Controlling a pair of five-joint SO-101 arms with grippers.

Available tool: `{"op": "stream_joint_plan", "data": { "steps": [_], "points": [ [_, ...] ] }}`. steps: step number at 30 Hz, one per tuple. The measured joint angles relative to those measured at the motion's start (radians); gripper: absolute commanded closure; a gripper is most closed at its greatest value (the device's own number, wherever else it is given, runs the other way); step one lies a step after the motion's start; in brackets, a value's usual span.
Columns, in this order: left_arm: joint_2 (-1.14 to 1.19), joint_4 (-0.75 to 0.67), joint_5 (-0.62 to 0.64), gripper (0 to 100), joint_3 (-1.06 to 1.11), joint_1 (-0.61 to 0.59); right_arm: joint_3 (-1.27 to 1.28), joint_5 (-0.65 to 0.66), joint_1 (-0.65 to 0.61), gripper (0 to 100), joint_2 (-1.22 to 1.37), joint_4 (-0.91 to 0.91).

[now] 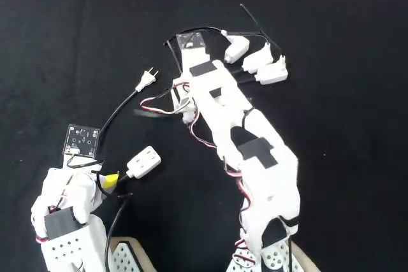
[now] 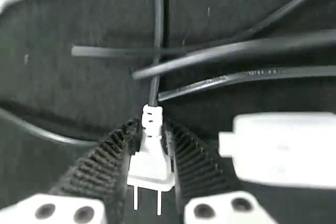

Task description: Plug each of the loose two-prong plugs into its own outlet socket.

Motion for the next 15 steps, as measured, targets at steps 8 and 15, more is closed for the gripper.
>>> {"op": "stream_joint_plan", "data": {
  "steps": [8,15],
  "points": [
    [0.000,0.000,0.000,63,0.000,0.000,0.285,0.250,-0.152,98.7,-0.333,0.021],
    [0.000,0.000,-0.003,63,0.000,0.005,0.516,0.390,-0.163,98.7,-0.565,-0.028]
  ]
}}
